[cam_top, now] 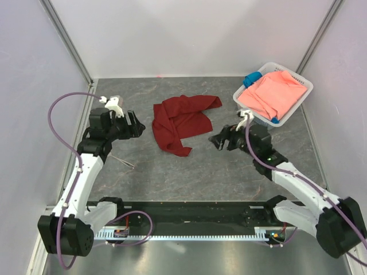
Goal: Fold the napkin, place the utensils inside, and roll it up
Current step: Flatten the napkin out
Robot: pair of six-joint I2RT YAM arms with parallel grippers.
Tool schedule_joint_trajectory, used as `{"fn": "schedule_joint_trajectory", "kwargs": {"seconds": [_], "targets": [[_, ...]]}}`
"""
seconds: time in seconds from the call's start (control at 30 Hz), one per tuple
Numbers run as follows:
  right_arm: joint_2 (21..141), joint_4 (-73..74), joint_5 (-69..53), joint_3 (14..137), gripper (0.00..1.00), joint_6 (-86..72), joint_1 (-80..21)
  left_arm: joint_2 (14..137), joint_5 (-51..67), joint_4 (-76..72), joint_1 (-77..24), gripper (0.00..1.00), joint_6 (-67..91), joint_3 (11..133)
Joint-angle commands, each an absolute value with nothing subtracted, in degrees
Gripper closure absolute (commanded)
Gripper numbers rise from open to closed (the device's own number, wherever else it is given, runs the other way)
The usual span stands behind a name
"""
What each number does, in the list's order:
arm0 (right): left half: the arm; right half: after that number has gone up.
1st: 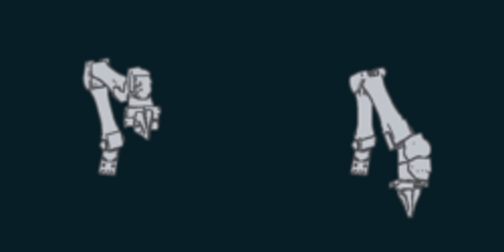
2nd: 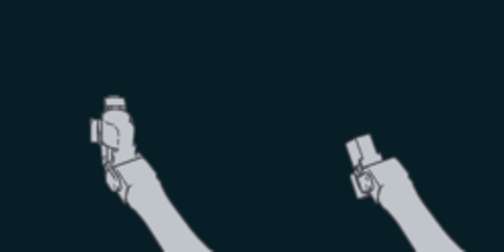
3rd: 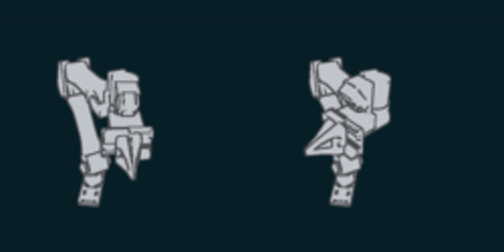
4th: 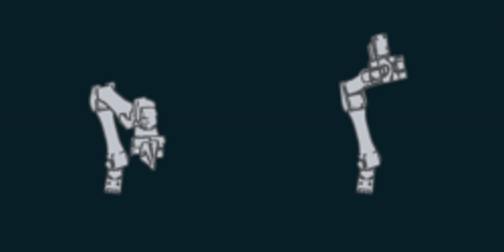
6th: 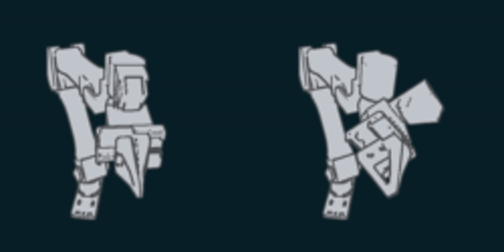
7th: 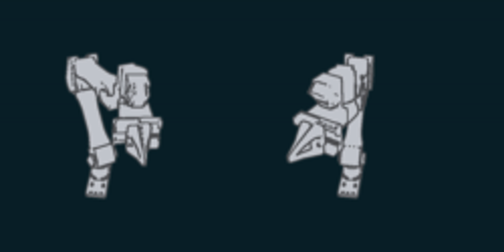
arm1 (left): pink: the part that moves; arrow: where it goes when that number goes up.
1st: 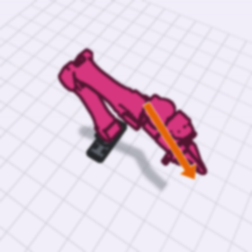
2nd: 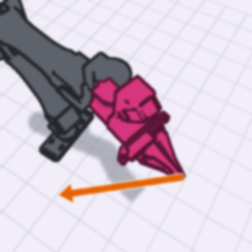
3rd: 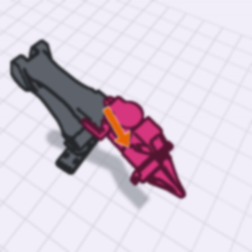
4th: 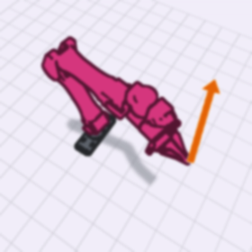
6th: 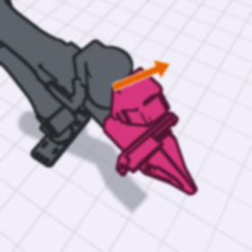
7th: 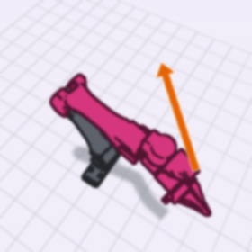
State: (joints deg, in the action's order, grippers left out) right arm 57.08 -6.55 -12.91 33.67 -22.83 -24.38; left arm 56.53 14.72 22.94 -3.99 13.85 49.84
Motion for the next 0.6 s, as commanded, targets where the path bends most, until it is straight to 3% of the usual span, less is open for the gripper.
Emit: {"fn": "schedule_joint_trajectory", "kwargs": {"seconds": [0.0,0.17,0.57], "targets": [[63.62,-22.74,-17.49,28.13,0.18,-35.15,-31.19,59.15,18.89,23.47,-4.22,0.21,15.11,51.59],[73.90,-28.38,-14.94,29.61,0.19,-34.72,-37.61,59.24,19.16,23.55,-4.22,0.21,14.86,50.98],[93.33,-29.35,-17.75,40.69,0.29,-31.55,-38.32,61.96,21.44,25.49,-4.22,0.20,13.36,51.77]]}}
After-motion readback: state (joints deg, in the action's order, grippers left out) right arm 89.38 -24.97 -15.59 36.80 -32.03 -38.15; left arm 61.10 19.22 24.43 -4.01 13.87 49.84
